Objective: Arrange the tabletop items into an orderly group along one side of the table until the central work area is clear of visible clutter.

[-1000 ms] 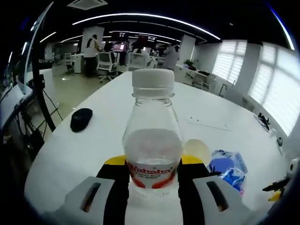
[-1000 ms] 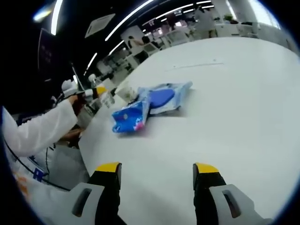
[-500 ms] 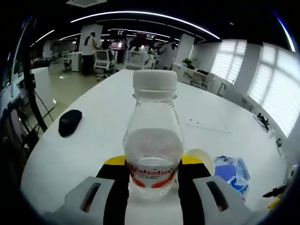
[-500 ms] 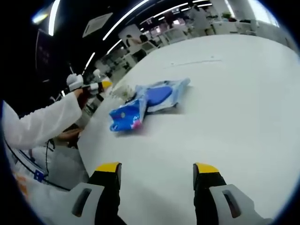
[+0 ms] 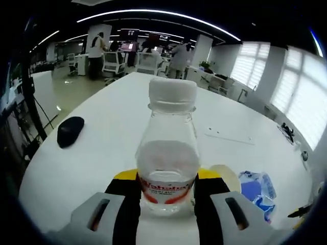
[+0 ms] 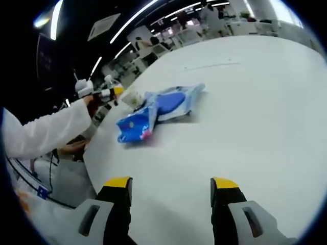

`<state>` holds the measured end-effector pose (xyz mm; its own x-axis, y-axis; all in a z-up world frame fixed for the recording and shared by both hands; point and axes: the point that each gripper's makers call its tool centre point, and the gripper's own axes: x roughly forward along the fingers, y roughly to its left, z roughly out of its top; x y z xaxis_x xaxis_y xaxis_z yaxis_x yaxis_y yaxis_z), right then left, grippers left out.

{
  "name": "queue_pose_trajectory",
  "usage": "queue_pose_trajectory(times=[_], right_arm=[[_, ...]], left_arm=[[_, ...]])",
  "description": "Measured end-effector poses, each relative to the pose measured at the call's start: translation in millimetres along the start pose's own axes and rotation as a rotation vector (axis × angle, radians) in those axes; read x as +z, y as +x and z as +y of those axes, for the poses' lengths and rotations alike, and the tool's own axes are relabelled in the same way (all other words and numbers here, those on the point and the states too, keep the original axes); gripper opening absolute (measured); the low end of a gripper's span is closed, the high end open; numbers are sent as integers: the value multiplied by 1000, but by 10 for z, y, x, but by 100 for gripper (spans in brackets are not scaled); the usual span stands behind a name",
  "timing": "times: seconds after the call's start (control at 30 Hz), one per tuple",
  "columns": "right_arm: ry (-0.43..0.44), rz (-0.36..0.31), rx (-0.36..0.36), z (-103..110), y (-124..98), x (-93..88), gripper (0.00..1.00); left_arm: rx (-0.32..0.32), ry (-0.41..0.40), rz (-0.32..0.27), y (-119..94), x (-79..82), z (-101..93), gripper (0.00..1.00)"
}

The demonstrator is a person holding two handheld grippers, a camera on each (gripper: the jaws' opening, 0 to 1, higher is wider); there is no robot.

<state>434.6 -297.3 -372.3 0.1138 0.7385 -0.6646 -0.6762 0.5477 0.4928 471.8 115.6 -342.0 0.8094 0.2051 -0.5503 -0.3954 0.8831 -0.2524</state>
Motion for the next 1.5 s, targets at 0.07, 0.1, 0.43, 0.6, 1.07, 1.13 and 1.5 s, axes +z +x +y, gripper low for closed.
queue_pose_trajectory(times=[0.07, 0.1, 0.43, 0.6, 1.07, 1.13, 1.5], right_arm=[[-1, 1, -1, 2, -11, 3, 62], [-2, 3, -2, -3, 13, 2, 62], [-4, 2, 0, -9, -4, 28, 62], [-7, 0, 3, -33, 5, 24, 62], [-5, -22, -6, -49, -54, 64, 62], [-7, -23, -6, -43, -62, 67, 62], [-7, -37, -8, -39, -104, 67, 62]], left_arm=[[-2, -7, -7, 8, 19, -8, 39], [-2, -8, -8, 11, 24, -8, 39], [4, 5, -11, 7, 37, -23, 39], [6, 21, -8, -20, 13, -64, 39], [0, 52, 9, -55, -13, -92, 40], [-1, 58, 11, -78, -17, -110, 40], [-49, 146, 4, -93, -16, -169, 40]])
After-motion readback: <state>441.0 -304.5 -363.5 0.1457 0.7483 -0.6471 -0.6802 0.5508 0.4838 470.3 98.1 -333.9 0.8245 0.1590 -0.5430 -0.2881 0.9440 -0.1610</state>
